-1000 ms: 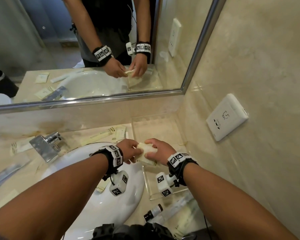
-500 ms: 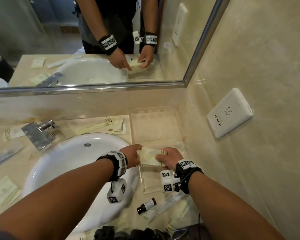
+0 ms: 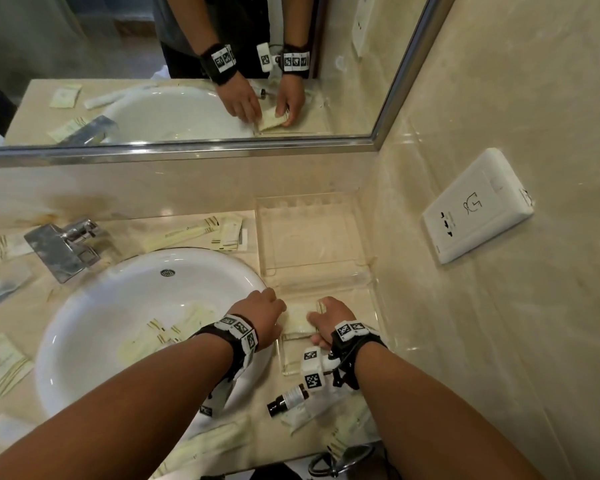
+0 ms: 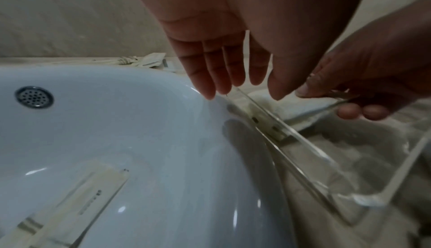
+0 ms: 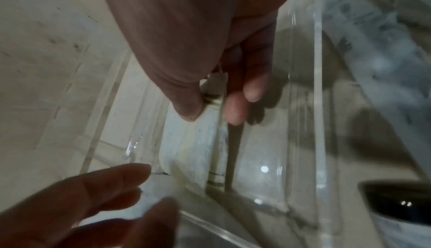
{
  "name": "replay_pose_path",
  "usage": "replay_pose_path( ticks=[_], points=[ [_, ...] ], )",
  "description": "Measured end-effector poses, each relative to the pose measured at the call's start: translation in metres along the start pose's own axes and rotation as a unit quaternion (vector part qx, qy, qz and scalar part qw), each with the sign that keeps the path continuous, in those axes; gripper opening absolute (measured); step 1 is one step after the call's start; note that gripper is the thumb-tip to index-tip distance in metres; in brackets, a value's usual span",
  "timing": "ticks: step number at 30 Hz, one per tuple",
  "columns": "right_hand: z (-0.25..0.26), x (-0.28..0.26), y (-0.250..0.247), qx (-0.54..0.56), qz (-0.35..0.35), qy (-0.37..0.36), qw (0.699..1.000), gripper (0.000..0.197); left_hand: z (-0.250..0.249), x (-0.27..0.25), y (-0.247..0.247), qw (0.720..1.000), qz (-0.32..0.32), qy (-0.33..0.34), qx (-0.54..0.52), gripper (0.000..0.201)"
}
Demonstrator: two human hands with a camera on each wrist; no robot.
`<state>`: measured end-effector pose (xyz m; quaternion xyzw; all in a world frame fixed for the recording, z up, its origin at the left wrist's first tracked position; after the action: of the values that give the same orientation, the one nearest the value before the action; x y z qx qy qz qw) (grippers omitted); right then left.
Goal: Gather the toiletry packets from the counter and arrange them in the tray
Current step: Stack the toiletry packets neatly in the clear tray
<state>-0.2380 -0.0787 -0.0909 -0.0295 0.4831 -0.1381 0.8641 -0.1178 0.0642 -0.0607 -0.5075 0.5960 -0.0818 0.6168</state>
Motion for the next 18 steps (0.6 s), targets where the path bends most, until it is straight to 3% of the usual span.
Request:
replay_pose_path(
  ticks=[4,5,7,9,11,18],
  points=[
    [0.002,0.003,0.0,0.084,-0.016,-0.041,0.996,0.065,-0.005,0.004,0.003,0.996,-0.037,0.046,0.068,0.039],
    [0.003,0.001,-0.001,0.064,-0.025,-0.042,0.997,0.065,-0.007,0.006,0.002,0.994,-0.042,0.048,0.088,0.039],
    [0.005,-0.004,-0.006,-0.078,-0.063,-0.024,0.995,0.065,-0.012,0.011,0.0,0.99,-0.046,0.051,0.125,0.042],
    [0.004,-0.008,-0.009,-0.194,-0.094,-0.008,0.976,0.072,-0.02,0.016,-0.001,0.987,-0.042,0.053,0.146,0.045],
    [0.002,-0.01,-0.009,-0.224,-0.11,-0.01,0.968,0.072,-0.027,0.021,0.0,0.986,-0.035,0.053,0.155,0.046],
    [0.001,0.0,0.002,-0.316,-0.103,-0.047,0.942,0.04,-0.029,0.033,0.003,0.992,-0.033,0.025,0.123,0.034]
  ],
)
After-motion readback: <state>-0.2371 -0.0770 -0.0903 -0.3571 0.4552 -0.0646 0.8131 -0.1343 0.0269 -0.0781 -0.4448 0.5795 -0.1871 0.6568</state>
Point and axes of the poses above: each hand's wrist, its own x-axis towards the middle knuckle, its own y-axis out of the palm, z = x × y, the point moved 2 cm from there along x, towards the middle knuckle, and after that the axes turned 13 degrees about z, right-handed, at the moved point
